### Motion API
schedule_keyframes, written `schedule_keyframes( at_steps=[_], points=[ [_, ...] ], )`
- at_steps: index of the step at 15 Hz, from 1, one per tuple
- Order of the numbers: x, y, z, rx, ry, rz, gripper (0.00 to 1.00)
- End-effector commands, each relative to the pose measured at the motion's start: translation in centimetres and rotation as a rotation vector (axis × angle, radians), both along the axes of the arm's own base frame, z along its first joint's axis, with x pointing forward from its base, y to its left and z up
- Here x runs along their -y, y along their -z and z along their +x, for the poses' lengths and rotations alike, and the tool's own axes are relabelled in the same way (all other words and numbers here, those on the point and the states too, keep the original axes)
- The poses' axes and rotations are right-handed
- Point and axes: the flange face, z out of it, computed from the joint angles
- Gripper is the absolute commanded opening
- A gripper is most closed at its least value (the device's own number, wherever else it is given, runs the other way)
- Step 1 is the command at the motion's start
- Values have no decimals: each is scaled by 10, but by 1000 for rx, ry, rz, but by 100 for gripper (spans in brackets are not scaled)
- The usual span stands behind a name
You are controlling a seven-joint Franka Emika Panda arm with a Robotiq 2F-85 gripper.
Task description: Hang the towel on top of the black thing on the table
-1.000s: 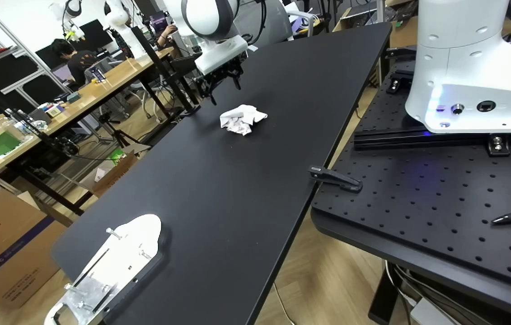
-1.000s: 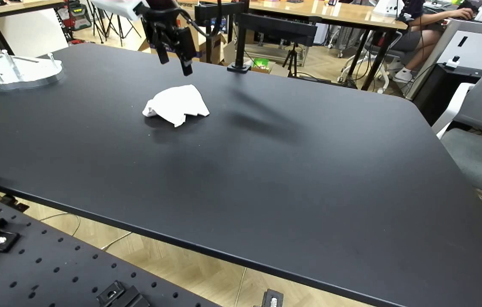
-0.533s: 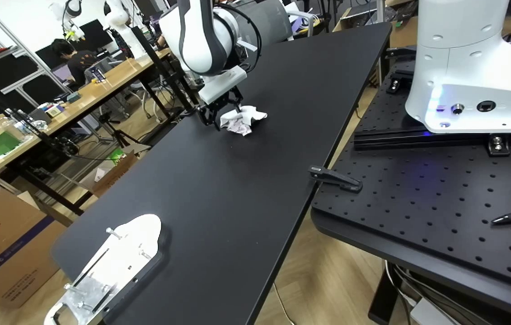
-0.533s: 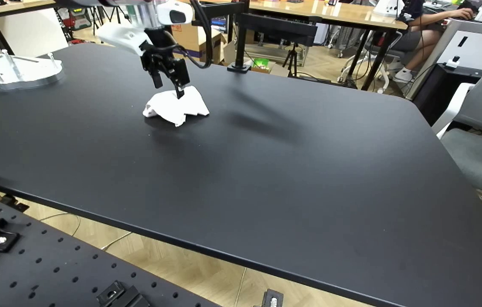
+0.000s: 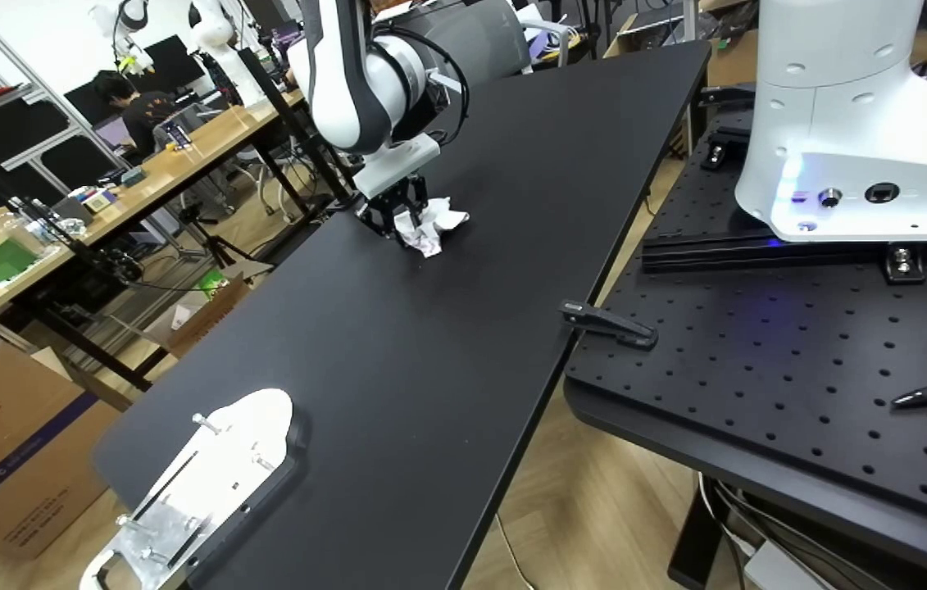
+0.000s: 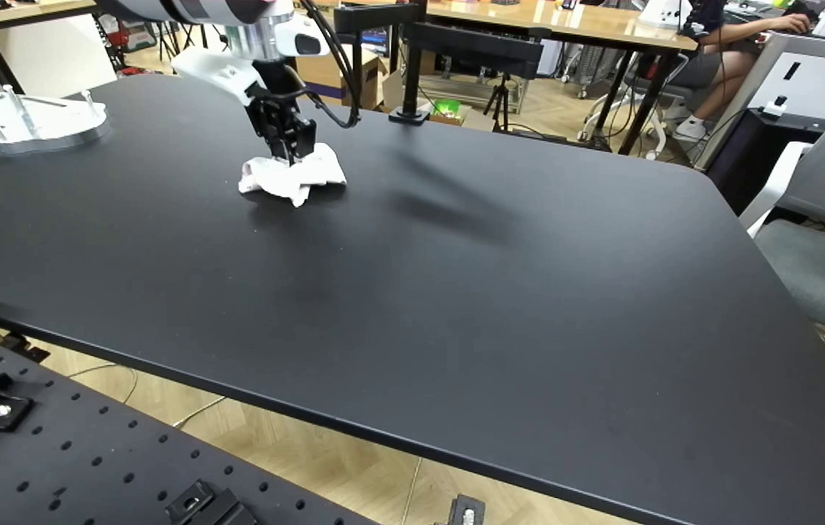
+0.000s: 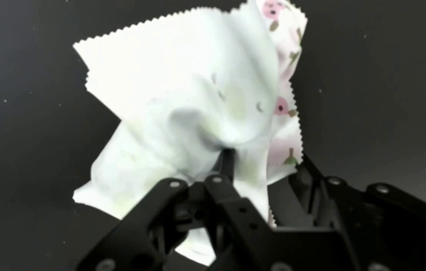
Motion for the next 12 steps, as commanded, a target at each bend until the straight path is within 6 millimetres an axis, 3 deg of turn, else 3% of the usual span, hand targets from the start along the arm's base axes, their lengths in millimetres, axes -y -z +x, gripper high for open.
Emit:
schedule_keyframes(
  at_steps=[1,3,6,12],
  points=[
    [-3,-13,5,4,-3,14,11],
    [-6,-20,4,2,-8,20,0],
    [-13,-38,1,-32,-29,25,0],
    [-22,-98,-9,-90,-52,-2,1]
  ],
)
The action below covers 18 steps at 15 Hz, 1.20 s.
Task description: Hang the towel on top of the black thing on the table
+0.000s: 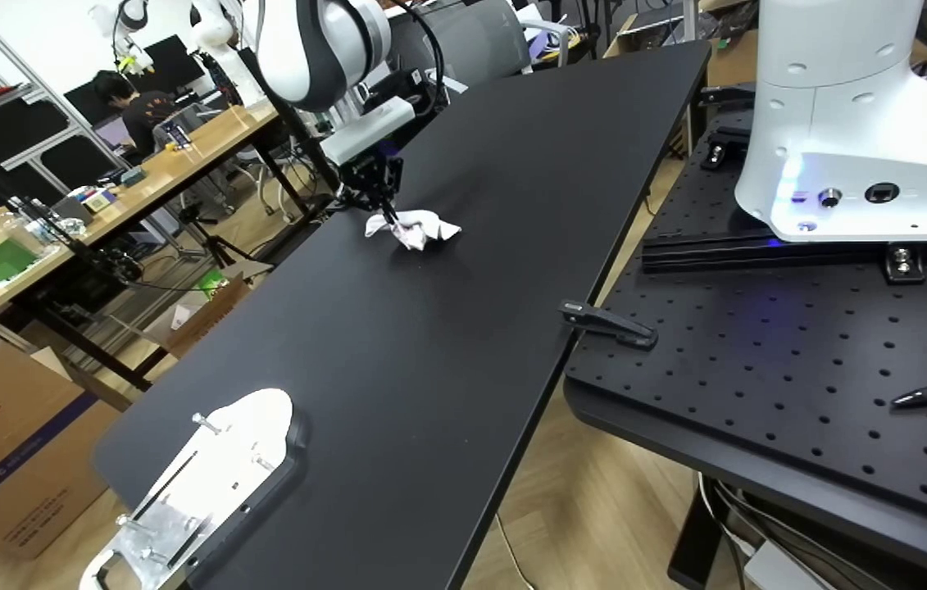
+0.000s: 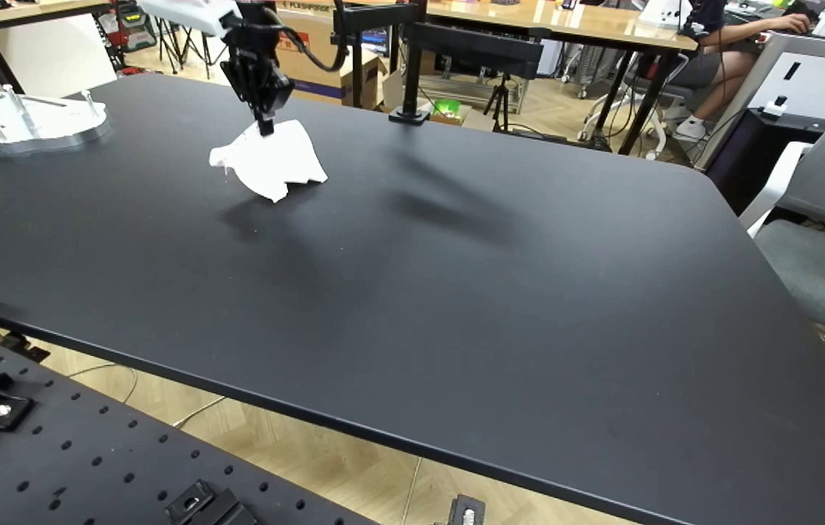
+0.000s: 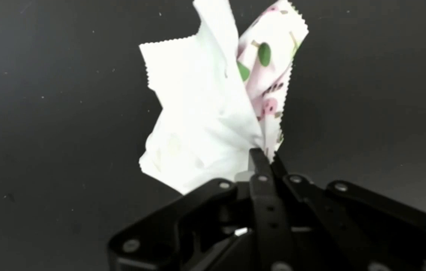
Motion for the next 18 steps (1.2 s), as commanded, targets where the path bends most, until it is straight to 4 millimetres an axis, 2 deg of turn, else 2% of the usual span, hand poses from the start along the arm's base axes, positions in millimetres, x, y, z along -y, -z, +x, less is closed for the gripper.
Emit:
schedule_keyframes(
  at_steps=[1,4,8,14,16,18],
  points=[
    [-2,-49,-7,-21,-3,-22,1],
    [0,-99,-8,-25,-5,-65,1],
    [6,-177,-6,8,-18,-155,1],
    [25,-292,-4,51,24,-195,1],
    [37,-324,-7,87,53,-196,1],
    [52,-342,-10,117,79,-190,1]
  ],
)
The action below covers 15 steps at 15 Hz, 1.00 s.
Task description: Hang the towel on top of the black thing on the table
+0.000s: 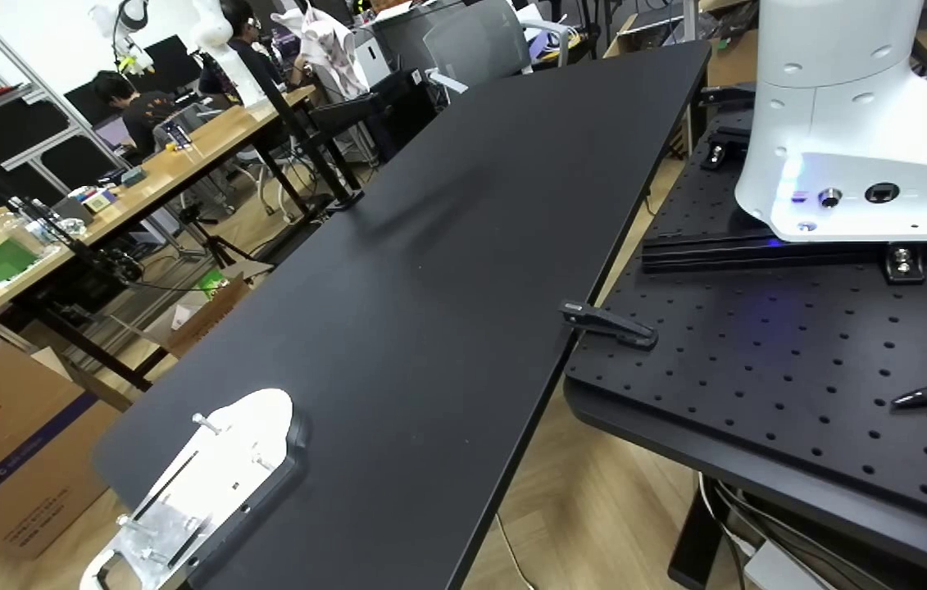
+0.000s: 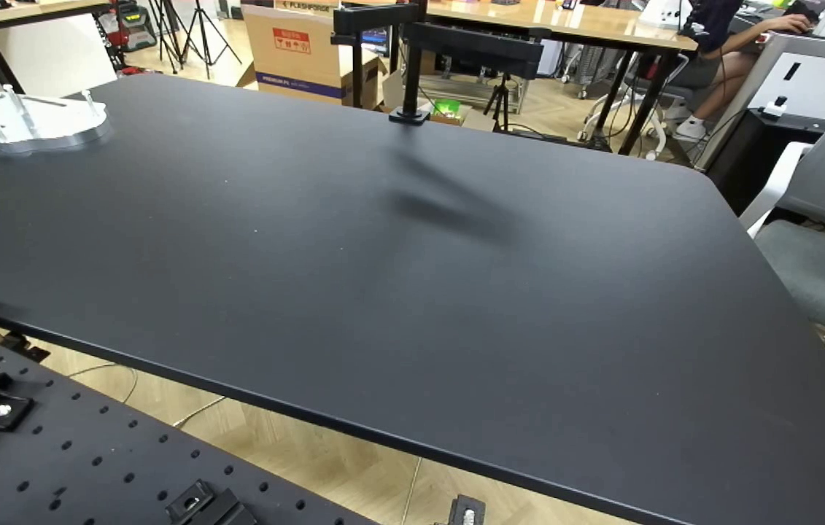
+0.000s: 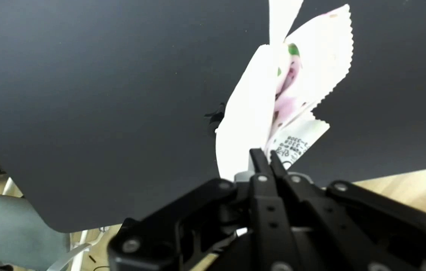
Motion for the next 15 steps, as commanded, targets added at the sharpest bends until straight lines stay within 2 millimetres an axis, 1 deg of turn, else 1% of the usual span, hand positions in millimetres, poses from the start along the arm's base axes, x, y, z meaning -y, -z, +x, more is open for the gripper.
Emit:
schedule_keyframes(
  at_steps=[1,3,5,7,9,12,15],
  points=[
    [24,-32,-4,47,72,-5,1],
    [39,-28,2,58,98,5,1],
    [53,-19,12,61,116,13,1],
    [67,-5,23,62,127,30,1],
    [80,14,36,61,137,50,1],
    [91,44,52,49,141,70,1],
    [90,72,64,21,127,86,1]
  ],
)
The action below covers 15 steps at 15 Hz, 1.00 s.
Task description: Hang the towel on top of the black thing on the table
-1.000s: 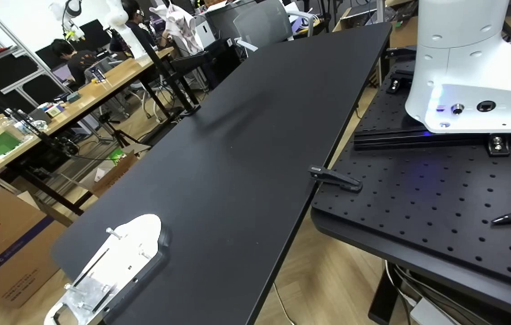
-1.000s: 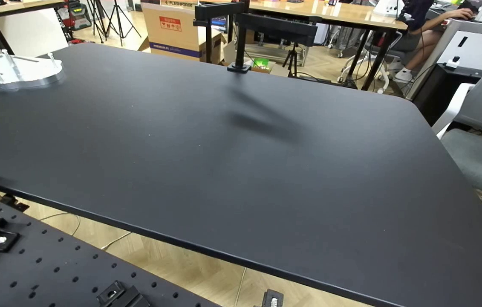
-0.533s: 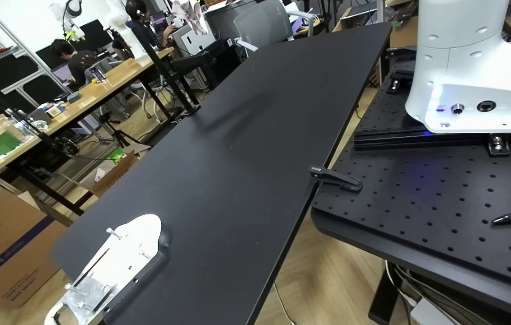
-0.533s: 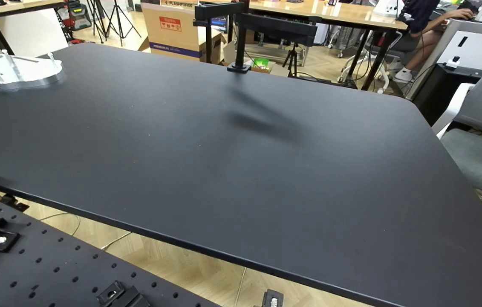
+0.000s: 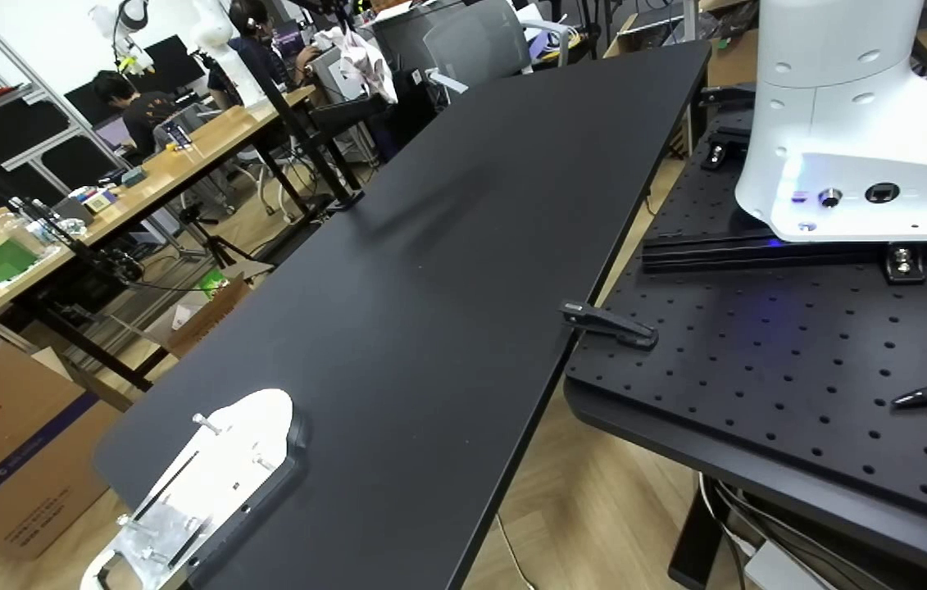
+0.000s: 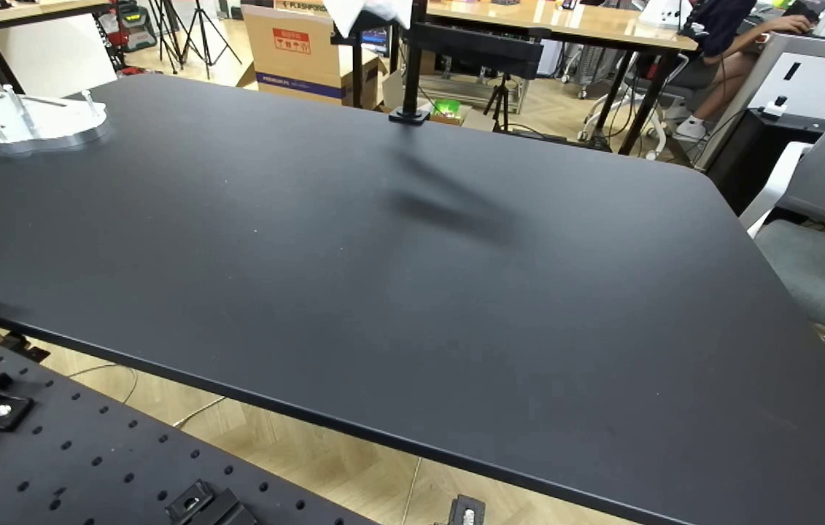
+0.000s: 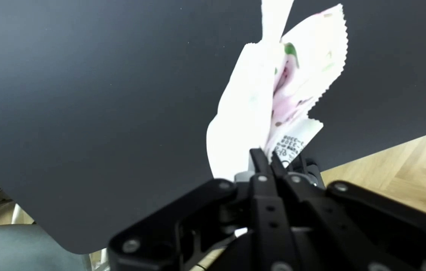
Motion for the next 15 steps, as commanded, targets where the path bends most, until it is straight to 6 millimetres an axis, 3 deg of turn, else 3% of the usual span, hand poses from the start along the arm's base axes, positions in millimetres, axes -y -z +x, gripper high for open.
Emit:
schedule_keyframes(
  at_steps=[1,7,15],
  points=[
    [-1,20,15,-18,-19,25,1],
    [-16,44,30,-52,-75,22,1],
    [-50,51,51,-46,-185,31,1]
  ],
)
